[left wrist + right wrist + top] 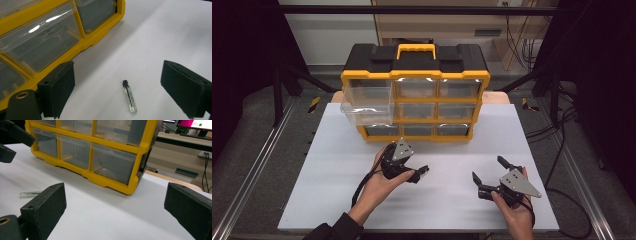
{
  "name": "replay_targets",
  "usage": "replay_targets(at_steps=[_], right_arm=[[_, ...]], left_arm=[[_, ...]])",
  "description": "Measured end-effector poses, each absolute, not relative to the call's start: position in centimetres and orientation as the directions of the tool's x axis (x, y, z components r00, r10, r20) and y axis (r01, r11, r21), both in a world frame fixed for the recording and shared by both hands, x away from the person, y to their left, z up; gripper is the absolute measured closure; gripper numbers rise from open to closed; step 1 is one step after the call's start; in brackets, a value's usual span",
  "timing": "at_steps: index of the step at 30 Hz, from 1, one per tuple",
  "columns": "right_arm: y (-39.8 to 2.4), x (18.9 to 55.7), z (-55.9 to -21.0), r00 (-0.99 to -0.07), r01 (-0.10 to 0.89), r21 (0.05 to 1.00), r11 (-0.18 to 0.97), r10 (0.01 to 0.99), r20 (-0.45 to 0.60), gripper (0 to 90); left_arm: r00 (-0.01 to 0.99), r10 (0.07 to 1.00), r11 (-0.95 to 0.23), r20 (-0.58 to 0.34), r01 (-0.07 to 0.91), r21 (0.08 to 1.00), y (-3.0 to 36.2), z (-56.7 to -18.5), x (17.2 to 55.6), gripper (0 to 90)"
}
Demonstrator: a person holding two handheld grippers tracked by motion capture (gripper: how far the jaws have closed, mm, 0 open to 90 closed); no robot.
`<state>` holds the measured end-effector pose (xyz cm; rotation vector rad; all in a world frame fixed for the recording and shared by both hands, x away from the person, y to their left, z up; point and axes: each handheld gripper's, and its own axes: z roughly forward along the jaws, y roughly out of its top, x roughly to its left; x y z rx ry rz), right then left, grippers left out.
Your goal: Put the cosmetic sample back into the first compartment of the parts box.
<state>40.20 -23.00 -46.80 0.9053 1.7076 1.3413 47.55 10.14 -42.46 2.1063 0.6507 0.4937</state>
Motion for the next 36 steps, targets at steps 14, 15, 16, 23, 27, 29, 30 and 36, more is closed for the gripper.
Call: replay_targets(at_steps=[14,15,16,23,27,29,30,36], right_arm=[[-23.0,40.1,-46.8,-0.451,0.073,0.979,0.19,0.882,-0.137,3.9],[-23.0,40.1,-46.8,-0.452,0.072,0.979,0.191,0.881,-0.139,3.9],[-23.0,40.1,-46.8,-0.452,0.071,0.979,0.193,0.881,-0.141,3.6],[-22.9,40.0,-46.6,-0.45,0.063,0.984,0.169,0.885,-0.123,3.7],[-22.8,40.0,-46.6,-0.452,0.064,0.983,0.171,0.883,-0.124,4.1],[-22.8,40.0,-46.6,-0.45,0.06,0.983,0.171,0.884,-0.126,4.2],[-22.7,39.9,-46.5,-0.45,0.06,0.983,0.171,0.884,-0.127,4.2],[-22.7,39.9,-46.5,-0.45,0.06,0.983,0.176,0.883,-0.131,4.2]], left_arm=[[0.806,0.583,-0.535,0.101,0.288,0.795,8.6,-43.6,47.1,12.8],[0.805,0.585,-0.538,0.099,0.294,0.79,8.5,-43.7,47.0,13.5],[0.803,0.588,-0.539,0.098,0.299,0.787,8.4,-43.7,47.0,14.7],[0.793,0.601,-0.542,0.104,0.308,0.782,8.2,-44.0,46.6,23.0],[0.779,0.623,-0.524,0.078,0.341,0.78,8.4,-44.7,46.5,26.5],[0.773,0.629,-0.526,0.078,0.351,0.774,8.4,-44.9,46.5,30.3],[0.769,0.634,-0.524,0.077,0.354,0.775,8.4,-45.0,46.6,32.1],[0.758,0.649,-0.518,0.062,0.382,0.765,8.5,-45.2,46.9,45.9]])
